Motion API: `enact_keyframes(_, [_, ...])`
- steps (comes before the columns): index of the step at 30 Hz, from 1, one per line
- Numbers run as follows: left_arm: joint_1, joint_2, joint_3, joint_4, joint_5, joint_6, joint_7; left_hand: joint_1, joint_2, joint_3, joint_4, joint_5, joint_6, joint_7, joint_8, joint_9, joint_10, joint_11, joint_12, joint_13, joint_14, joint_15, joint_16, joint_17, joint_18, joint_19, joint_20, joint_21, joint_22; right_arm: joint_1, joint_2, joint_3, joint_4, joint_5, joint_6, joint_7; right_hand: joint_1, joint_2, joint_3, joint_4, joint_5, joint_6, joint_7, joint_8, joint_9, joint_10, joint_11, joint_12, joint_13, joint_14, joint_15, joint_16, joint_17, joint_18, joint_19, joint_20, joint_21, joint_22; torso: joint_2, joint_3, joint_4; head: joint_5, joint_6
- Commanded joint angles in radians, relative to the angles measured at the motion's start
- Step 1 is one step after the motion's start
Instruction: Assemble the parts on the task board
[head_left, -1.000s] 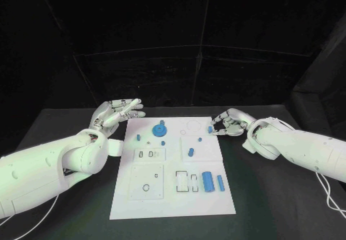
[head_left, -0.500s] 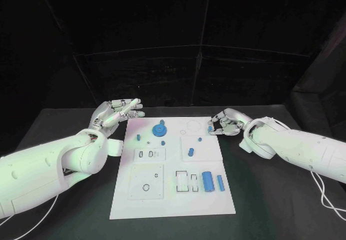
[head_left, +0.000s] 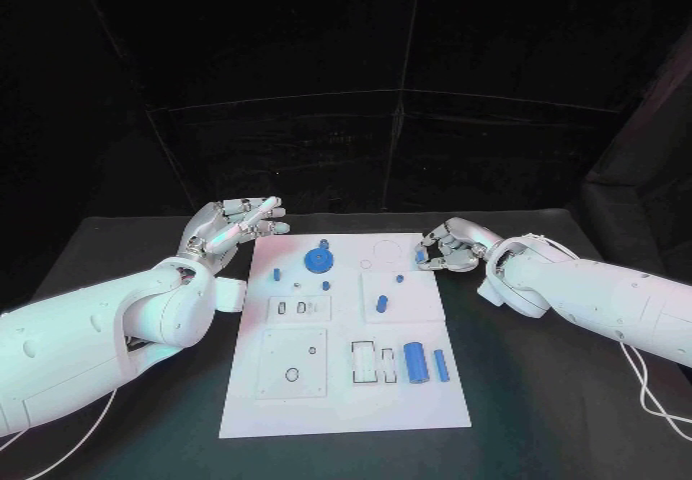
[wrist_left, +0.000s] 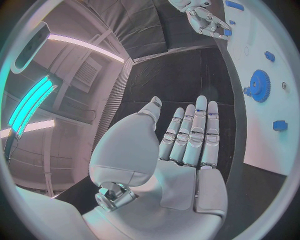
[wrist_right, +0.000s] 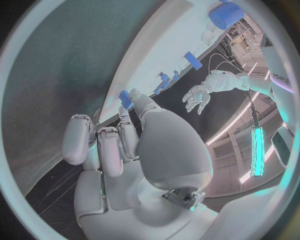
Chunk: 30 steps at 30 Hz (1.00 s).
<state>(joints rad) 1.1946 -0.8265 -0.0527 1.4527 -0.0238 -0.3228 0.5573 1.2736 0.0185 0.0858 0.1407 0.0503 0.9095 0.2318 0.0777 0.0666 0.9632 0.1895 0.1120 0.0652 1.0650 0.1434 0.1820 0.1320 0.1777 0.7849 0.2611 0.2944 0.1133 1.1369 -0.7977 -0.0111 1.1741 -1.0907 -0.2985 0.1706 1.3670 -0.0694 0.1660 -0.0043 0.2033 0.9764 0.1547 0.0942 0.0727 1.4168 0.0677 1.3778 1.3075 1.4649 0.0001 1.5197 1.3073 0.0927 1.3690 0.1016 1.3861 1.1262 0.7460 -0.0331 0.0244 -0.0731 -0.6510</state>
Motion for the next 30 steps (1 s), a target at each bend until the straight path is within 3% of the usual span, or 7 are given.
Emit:
enact_keyframes(1, [0.001,0.000,0.001,0.001,-0.005,0.012,0.004,0.000,0.012,0.000,-0.008,0.004,0.007,0.015,-0.003,-0.001,0.001,0.005,-0.005,-0.001,-0.002,0.004,-0.004,0.002,0.006,-0.006,0.003,-0.006,-0.002,0.001,0.000,0.001,0.002,-0.016,0.013,-0.008,-0.002,0.016,0.007,-0.004,-0.006,0.019,-0.003,0.010,0.002,0.005,-0.004,0.006,0.036,0.076,-0.010,0.004,0.116,-0.008,0.006,-0.005,0.005,0.002,0.000,0.0005,0.0004,-0.001,0.000])
enact_keyframes(10, [0.001,-0.001,0.001,0.001,-0.005,0.011,0.003,0.000,0.012,0.000,-0.008,0.004,0.007,0.015,-0.003,-0.001,0.001,0.005,-0.005,-0.001,-0.002,0.004,-0.004,0.002,0.006,-0.006,0.003,-0.006,-0.002,0.001,-0.001,0.001,0.002,-0.023,0.005,-0.016,-0.004,0.036,0.027,-0.011,-0.010,0.070,-0.019,0.029,0.005,0.010,-0.017,0.010,0.041,0.076,-0.021,0.005,0.119,-0.008,0.008,-0.014,0.006,0.004,0.000,0.0006,-0.0007,-0.001,-0.002])
enact_keyframes(14, [0.001,-0.001,0.001,0.002,-0.005,0.012,0.003,0.000,0.012,0.000,-0.008,0.004,0.007,0.015,-0.003,-0.001,0.001,0.005,-0.005,-0.001,-0.002,0.004,-0.004,0.002,0.006,-0.006,0.003,-0.006,-0.002,0.001,0.000,0.001,0.004,-0.024,-0.009,-0.017,-0.002,0.053,0.045,-0.015,-0.035,0.097,-0.029,0.040,0.006,0.013,-0.027,0.012,0.044,0.077,-0.029,0.006,0.122,-0.009,0.011,-0.021,0.009,0.011,0.000,0.0006,0.0007,-0.002,-0.003])
enact_keyframes(21, [0.001,-0.002,0.001,0.002,-0.005,0.012,0.003,0.000,0.012,0.000,-0.008,0.004,0.007,0.015,-0.003,-0.001,0.001,0.005,-0.005,-0.001,-0.002,0.004,-0.004,0.002,0.006,-0.006,0.003,-0.006,-0.002,0.001,-0.002,0.001,0.016,-0.022,-0.092,-0.012,-0.001,0.078,0.074,-0.022,-0.047,0.120,-0.041,0.049,0.007,0.019,-0.036,0.016,0.050,0.079,-0.038,0.008,0.132,-0.012,0.020,-0.030,0.016,0.027,-0.001,0.0009,0.0005,-0.002,-0.004])
enact_keyframes(30, [0.001,-0.007,0.001,0.006,-0.005,0.011,0.002,0.000,0.012,0.000,-0.008,0.004,0.007,0.015,-0.003,-0.001,0.001,0.005,-0.005,-0.001,-0.002,0.004,-0.004,0.002,0.006,-0.006,0.003,-0.006,-0.002,0.001,-0.031,0.001,0.096,-0.011,-0.152,-0.059,-0.006,0.083,0.089,-0.025,-0.041,0.116,-0.040,0.044,0.004,0.018,-0.037,0.013,0.048,0.079,-0.040,0.008,0.130,-0.013,0.022,-0.034,0.017,0.029,-0.003,-0.0010,-0.0007,-0.003,-0.003])
